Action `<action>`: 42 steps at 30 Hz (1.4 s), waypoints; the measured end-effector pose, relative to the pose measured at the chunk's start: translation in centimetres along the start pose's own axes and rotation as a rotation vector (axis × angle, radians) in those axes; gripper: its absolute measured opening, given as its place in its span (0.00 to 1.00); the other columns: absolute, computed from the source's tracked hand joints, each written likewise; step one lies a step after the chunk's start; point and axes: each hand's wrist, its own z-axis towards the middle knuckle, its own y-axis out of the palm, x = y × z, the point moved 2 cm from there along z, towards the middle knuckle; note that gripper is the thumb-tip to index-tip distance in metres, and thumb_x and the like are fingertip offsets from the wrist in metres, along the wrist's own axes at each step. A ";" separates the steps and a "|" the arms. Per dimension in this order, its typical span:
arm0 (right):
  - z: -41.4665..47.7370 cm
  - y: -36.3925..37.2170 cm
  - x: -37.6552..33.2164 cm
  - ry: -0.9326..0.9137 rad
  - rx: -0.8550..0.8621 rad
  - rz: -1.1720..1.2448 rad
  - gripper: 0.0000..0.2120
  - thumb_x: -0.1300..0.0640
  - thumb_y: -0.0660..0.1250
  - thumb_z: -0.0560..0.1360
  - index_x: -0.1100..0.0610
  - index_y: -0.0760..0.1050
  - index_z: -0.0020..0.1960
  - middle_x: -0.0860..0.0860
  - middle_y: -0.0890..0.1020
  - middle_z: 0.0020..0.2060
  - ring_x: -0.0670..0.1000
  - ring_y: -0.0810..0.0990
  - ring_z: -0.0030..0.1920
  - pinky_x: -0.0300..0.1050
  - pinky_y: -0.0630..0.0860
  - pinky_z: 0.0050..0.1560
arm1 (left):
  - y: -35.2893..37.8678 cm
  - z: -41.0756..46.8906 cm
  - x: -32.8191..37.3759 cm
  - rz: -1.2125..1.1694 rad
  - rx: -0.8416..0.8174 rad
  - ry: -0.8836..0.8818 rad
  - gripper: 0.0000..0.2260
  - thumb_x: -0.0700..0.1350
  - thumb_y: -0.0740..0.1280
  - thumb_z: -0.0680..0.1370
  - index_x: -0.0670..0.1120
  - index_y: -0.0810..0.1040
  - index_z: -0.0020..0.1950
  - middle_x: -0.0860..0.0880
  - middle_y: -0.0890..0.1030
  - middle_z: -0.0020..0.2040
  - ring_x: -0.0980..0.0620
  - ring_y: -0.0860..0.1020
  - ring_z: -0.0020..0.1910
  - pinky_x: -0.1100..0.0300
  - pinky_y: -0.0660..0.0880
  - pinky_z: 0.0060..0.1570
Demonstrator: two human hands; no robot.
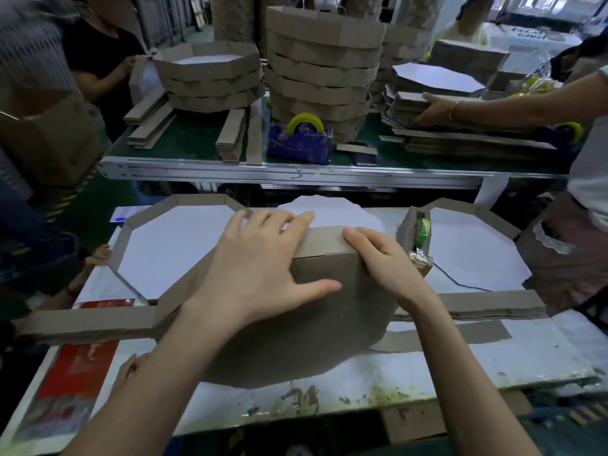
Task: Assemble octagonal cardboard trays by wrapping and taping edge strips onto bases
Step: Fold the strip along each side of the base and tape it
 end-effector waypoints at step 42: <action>-0.2 -4.0 -5.3 -0.080 -0.178 -0.286 0.11 0.45 0.72 0.73 0.53 0.85 0.44 0.48 0.85 0.37 0.50 0.83 0.39 0.47 0.80 0.39 | 2.1 -1.5 0.8 -0.495 0.069 -0.003 0.34 0.72 0.59 0.70 0.56 0.71 0.71 0.55 0.76 0.63 0.56 0.72 0.58 0.59 0.71 0.53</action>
